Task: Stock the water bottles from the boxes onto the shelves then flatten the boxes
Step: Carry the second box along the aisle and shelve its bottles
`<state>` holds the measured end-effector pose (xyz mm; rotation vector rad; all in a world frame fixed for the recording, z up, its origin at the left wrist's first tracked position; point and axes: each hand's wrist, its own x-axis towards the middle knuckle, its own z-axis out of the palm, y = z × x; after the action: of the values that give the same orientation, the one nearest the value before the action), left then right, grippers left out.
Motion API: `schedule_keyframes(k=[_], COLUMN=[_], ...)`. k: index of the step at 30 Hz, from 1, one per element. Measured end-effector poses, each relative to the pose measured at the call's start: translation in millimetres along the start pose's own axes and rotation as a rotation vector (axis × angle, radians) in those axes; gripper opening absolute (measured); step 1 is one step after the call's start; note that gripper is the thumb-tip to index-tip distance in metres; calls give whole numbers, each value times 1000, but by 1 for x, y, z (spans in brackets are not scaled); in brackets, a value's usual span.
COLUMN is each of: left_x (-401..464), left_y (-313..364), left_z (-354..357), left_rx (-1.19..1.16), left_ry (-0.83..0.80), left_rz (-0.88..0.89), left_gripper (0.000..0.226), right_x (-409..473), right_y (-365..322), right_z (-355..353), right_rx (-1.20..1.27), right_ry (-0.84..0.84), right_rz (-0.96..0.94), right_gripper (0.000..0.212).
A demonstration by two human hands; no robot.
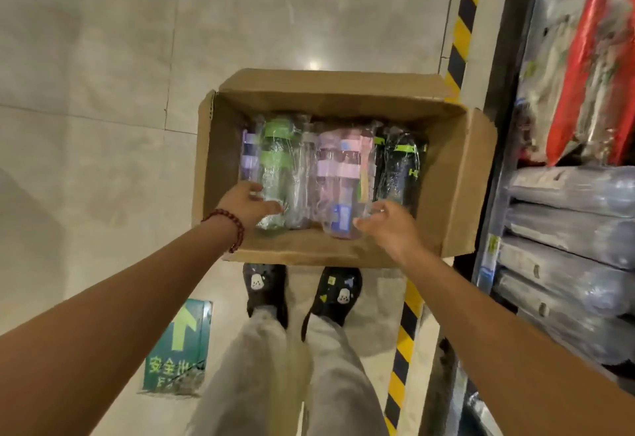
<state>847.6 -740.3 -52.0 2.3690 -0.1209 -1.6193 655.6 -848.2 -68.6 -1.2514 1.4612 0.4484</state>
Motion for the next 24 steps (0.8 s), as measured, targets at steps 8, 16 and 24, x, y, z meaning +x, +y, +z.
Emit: schedule_keyframes(k=[8,16,24], left_x=[129,190,188], left_y=[-51,-59,-55], left_z=[29,58,58], left_rx=[-57,116,61], left_ry=[111,150,188], left_rz=[-126,-76,-97], left_gripper=[92,109,106], right_x=[125,176,167], right_y=[33,41,38], right_z=[59,100,97], right_rx=[-146,-169,-105], right_ry=[184,387,474], right_rz=[19,72,46], right_gripper=[73,110,87])
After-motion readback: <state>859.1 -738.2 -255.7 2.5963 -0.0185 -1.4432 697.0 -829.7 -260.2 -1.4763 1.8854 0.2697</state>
